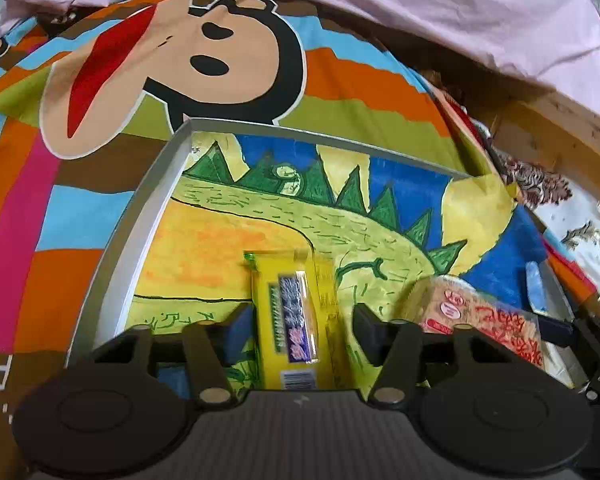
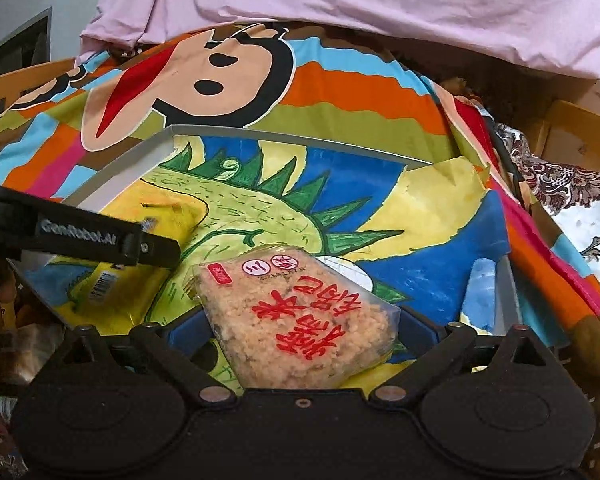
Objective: Organize snacks
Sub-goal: 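Place wafer bar in tray with left tool while right tool places rice-cracker block beside it, then withdraw both open tools from the tray back over remaining snacks, then lower right tool onto white tofu-snack packet and close on it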
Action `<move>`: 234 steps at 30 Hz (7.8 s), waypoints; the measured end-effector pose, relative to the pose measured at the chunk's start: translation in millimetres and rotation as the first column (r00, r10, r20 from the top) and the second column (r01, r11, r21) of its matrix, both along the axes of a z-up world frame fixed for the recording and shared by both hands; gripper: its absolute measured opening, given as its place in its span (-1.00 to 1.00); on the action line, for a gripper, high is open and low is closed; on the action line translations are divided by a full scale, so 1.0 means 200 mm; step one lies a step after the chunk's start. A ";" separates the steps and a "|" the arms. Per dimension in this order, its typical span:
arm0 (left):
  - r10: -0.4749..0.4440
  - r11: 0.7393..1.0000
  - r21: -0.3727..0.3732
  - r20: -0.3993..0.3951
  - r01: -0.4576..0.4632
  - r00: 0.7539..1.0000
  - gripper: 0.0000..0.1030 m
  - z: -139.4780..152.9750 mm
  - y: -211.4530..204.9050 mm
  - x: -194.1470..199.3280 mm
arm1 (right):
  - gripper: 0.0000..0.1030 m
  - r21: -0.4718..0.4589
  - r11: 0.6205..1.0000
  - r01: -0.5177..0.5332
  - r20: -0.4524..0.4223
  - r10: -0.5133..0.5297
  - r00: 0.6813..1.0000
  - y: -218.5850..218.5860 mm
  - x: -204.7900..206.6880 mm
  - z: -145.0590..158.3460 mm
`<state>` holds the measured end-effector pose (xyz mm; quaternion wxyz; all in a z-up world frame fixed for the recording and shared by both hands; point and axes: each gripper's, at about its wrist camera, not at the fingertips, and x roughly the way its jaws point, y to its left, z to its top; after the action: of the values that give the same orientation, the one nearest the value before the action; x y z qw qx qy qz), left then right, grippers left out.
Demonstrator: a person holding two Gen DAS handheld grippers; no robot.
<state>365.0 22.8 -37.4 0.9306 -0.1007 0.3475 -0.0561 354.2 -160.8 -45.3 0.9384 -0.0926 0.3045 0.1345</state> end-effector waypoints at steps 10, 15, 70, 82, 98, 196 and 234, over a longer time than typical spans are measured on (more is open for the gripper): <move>-0.010 1.000 0.016 0.129 0.008 0.992 0.89 0.17 0.00 -0.15 | 0.99 0.058 0.998 -0.020 0.082 0.015 0.996 -0.10 -0.10 0.12; -0.028 0.999 0.020 0.189 0.025 0.982 0.99 0.25 0.03 -0.28 | 0.99 0.119 0.986 -0.115 0.112 0.102 0.988 -0.18 -0.22 0.20; 0.038 0.986 0.161 0.057 -0.047 0.998 0.99 0.23 -0.17 -1.58 | 0.99 0.107 0.974 -0.198 -0.058 0.205 0.977 -0.37 -1.41 0.34; 0.022 0.983 0.183 0.036 -0.028 0.999 0.99 0.21 -0.23 -1.55 | 0.99 0.142 0.973 -0.182 -0.074 0.194 0.978 -0.38 -1.36 0.31; 0.073 0.971 0.229 -0.007 -0.070 0.997 0.99 0.21 -0.21 -1.48 | 0.99 0.172 0.972 -0.161 -0.072 0.175 0.982 -0.40 -1.33 0.29; -0.345 0.938 -0.037 -0.206 0.345 0.916 0.99 0.14 -0.13 -0.83 | 0.99 -0.015 0.527 -0.850 -0.407 0.773 0.486 -0.01 -0.65 0.08; -0.341 0.933 0.044 -0.215 0.358 0.915 0.99 0.12 -0.20 -0.87 | 0.95 -0.059 0.808 -0.587 -0.290 0.548 0.784 -0.19 -0.87 0.04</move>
<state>191.9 -17.3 -13.1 0.8682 -0.0037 0.4555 -0.1967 179.3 -198.7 -36.3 0.7965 -0.2301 0.3913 0.3993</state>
